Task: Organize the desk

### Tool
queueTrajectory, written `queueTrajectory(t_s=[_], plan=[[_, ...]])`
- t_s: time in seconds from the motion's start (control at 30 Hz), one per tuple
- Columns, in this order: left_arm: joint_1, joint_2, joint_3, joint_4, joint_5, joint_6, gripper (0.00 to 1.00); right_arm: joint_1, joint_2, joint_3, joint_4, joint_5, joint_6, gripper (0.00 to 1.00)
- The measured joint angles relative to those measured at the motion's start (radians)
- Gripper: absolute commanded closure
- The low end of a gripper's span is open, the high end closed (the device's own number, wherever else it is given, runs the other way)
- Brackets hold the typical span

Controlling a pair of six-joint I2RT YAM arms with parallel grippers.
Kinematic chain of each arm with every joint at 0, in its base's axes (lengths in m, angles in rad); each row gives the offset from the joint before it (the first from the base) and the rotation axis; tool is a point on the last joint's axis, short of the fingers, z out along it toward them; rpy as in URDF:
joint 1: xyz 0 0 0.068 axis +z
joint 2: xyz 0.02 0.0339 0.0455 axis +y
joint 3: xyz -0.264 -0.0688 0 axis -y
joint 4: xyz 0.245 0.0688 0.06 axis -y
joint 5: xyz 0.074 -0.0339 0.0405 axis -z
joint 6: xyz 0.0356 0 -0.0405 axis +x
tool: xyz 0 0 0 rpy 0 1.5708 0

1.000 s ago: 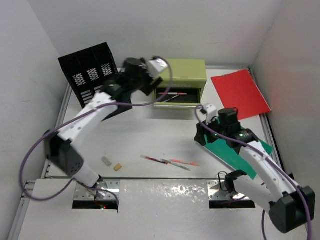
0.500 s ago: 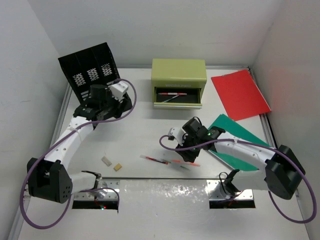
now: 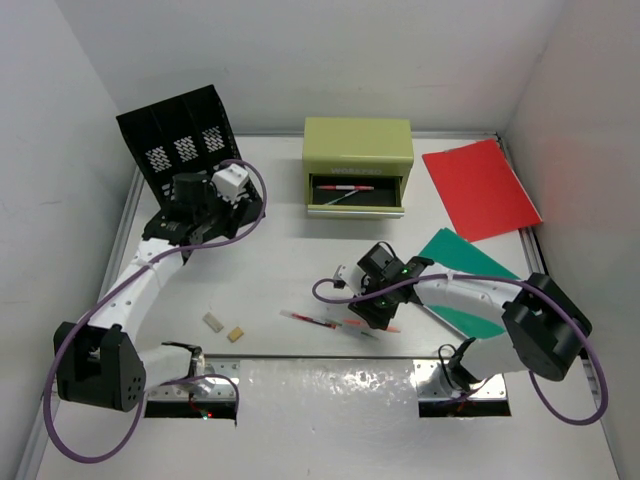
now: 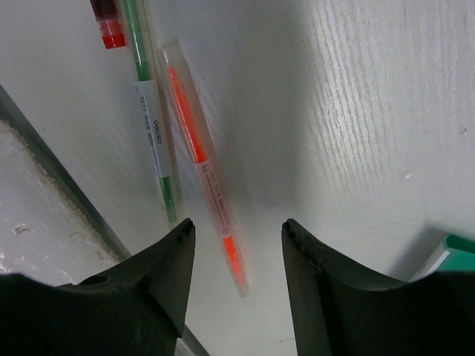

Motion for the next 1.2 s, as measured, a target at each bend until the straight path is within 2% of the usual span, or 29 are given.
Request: queueTrajectory(t_s=[0.37, 0.63, 0.73, 0.83, 0.93, 0.97, 1.03, 1.2], plan=[[0.0, 0.0, -0.006, 0.018, 0.001, 0.003, 0.32, 0.002, 0.04, -0.008, 0.034, 0.032, 0.05, 0.51], [0.0, 0.0, -0.006, 0.017, 0.001, 0.003, 0.32, 0.002, 0.064, -0.009, 0.048, 0.056, 0.068, 0.56], [0.0, 0.0, -0.006, 0.017, 0.0, 0.003, 0.32, 0.002, 0.077, -0.006, 0.046, 0.096, 0.083, 0.63], [0.0, 0.0, -0.006, 0.017, 0.0, 0.003, 0.32, 0.002, 0.118, 0.033, 0.017, 0.147, 0.11, 0.65], [0.0, 0.0, -0.006, 0.018, -0.003, 0.003, 0.32, 0.002, 0.175, 0.09, -0.01, 0.19, 0.124, 0.77], [0.0, 0.0, -0.006, 0.017, -0.003, 0.003, 0.32, 0.002, 0.194, 0.107, -0.016, 0.2, 0.127, 0.88], [0.0, 0.0, -0.006, 0.017, -0.004, 0.003, 0.32, 0.003, 0.224, 0.138, -0.027, 0.211, 0.127, 1.0], [0.0, -0.003, -0.006, 0.018, -0.006, 0.003, 0.32, 0.005, 0.251, 0.168, -0.048, 0.232, 0.123, 1.0]])
